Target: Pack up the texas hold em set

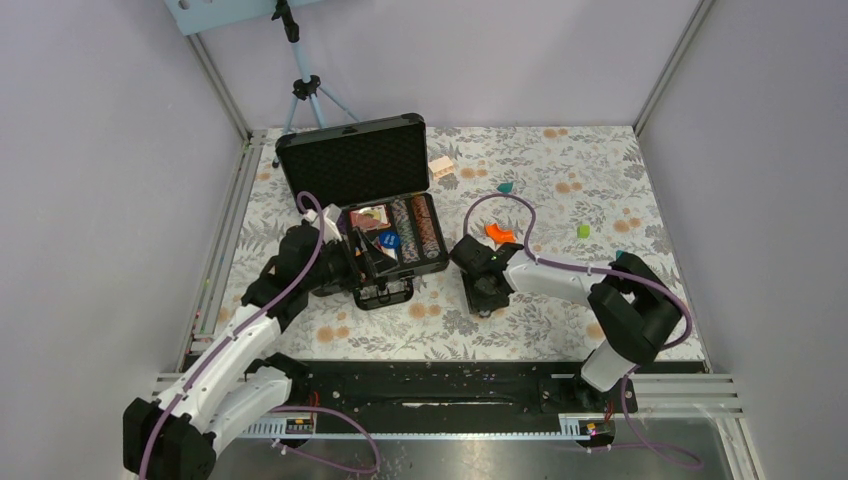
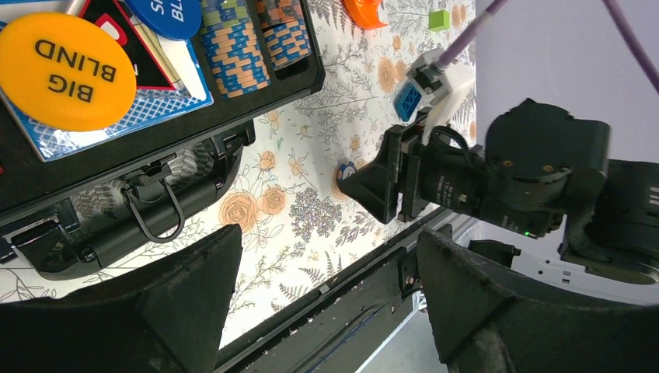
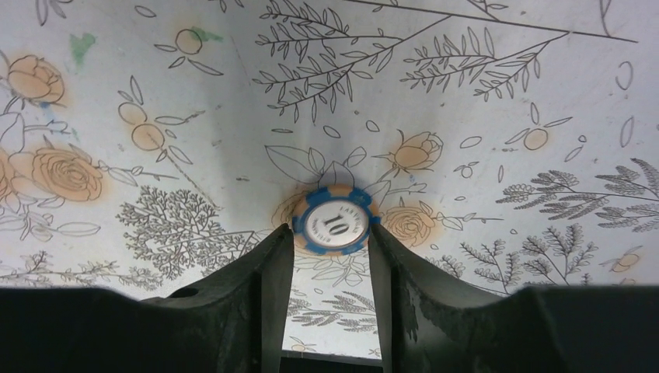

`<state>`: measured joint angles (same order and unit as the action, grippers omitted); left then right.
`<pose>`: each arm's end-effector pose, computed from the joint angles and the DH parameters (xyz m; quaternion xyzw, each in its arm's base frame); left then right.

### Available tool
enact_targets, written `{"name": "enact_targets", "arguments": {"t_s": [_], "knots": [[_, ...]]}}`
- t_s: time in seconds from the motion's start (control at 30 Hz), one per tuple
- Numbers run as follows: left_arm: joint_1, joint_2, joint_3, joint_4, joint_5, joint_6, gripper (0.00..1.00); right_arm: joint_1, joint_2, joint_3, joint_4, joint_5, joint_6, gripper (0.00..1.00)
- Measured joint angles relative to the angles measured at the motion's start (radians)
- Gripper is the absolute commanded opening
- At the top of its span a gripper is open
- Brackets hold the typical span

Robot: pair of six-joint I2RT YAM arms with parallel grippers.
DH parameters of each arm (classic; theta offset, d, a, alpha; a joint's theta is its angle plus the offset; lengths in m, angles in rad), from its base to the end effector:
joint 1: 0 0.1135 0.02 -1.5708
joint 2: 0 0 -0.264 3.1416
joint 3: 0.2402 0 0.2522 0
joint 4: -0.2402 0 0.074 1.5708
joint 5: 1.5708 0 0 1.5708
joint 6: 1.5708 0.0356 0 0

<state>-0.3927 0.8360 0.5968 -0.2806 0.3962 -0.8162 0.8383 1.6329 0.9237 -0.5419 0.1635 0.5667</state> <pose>0.1684 -0.0846 0.2566 -0.0817 0.8500 -0.4196 0.3079 0.2020 0.2159 0.1594 -0.1203 0.9767 0.0410 0.1732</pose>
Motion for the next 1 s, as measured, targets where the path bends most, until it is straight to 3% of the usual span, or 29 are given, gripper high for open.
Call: {"name": "enact_targets", "arguments": {"t_s": [0.3,0.53,1.0], "knots": [[0.000,0.037,-0.020,0.050,0.018,-0.025,0.82,0.002,-0.082,0.000,-0.044,0.000,-0.034,0.49],[0.000,0.048,-0.028,0.069,0.026,-0.031,0.82,0.002,-0.092,0.001,-0.048,0.003,-0.039,0.67],[0.000,0.047,-0.034,0.072,0.027,-0.031,0.82,0.003,-0.031,-0.053,0.070,0.041,-0.018,0.59]]}}
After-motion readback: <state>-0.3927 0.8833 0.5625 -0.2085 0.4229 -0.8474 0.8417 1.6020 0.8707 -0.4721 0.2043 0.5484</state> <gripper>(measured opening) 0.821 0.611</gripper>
